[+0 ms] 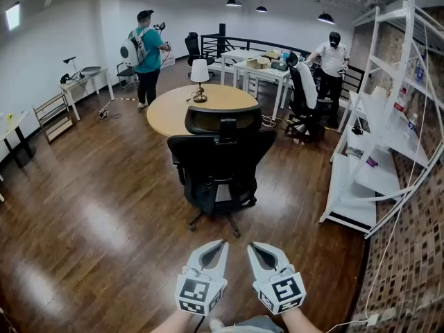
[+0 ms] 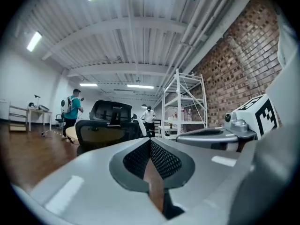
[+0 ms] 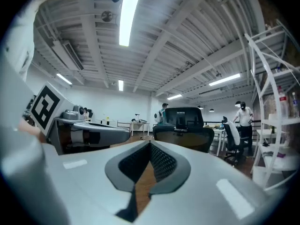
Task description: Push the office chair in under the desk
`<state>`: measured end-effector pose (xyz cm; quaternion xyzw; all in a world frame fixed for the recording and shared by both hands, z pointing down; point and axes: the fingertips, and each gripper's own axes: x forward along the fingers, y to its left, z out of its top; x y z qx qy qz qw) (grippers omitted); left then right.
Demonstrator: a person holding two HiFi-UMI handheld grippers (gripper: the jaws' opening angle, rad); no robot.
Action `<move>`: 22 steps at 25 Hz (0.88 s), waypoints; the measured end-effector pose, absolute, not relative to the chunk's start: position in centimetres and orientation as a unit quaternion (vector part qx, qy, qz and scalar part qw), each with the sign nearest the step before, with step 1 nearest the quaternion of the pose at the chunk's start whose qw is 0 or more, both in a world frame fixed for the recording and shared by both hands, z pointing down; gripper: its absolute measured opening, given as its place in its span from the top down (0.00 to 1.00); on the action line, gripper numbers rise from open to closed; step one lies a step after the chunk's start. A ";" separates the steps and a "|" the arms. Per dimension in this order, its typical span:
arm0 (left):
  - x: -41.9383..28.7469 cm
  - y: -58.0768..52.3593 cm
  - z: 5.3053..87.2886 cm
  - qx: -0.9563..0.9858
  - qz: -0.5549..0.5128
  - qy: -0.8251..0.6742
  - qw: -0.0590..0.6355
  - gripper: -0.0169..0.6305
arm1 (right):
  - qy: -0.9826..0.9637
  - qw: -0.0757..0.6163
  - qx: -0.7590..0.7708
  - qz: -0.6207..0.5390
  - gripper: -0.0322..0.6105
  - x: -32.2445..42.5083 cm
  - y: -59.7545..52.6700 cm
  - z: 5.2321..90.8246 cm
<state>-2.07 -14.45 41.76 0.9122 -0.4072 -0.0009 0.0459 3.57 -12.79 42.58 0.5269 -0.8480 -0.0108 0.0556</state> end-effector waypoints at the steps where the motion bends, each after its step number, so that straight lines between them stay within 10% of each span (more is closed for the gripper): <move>1: -1.5 -13.7 41.7 0.913 -0.007 -0.405 0.050 0.95 | -0.850 0.047 0.525 -0.001 0.95 3.7 -12.0 42.9; 22: 6.7 -9.7 42.6 0.899 0.013 -0.432 0.073 0.95 | -0.871 0.034 0.485 0.063 0.95 10.8 -7.4 44.3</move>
